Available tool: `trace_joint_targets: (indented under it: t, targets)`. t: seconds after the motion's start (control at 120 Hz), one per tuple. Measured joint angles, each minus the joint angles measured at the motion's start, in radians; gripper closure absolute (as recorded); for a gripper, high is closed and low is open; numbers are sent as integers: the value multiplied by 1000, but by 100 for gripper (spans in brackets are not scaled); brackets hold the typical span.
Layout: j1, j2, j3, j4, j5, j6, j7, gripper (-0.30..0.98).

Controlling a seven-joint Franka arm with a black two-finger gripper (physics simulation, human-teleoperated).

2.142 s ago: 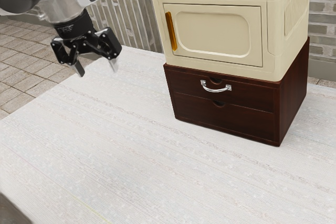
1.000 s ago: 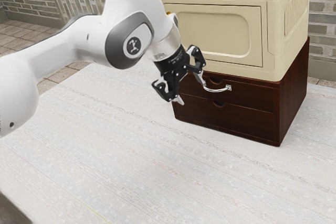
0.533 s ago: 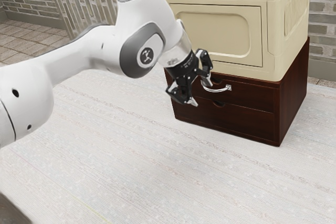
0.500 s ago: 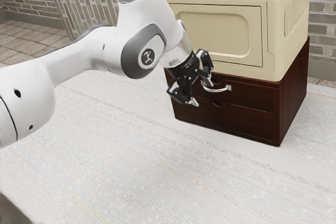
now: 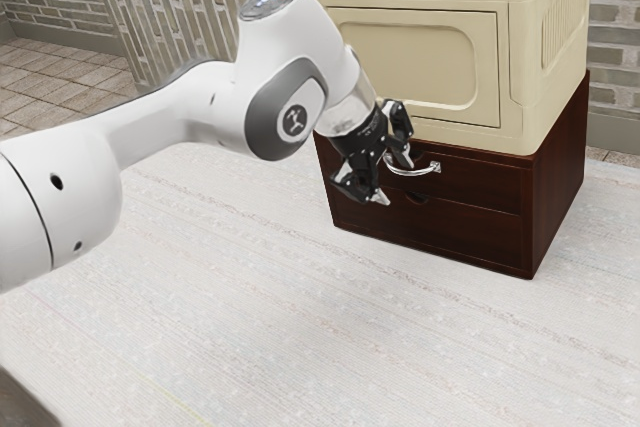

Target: Pull the drawer handle with one arm to open the drawer

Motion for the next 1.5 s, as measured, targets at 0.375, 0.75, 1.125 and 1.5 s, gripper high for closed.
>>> trace_joint_targets:
  t: [0.375,0.75,1.125,1.5]
  targets:
    - [13,16,0,1,-1,5,-15,28]
    - [11,15,1,3,-18,3,-26,59]
    - [1,-14,8,-39,-19,-8,-29,76]
    - [-16,-131,10,-176,-15,-4,-31,79]
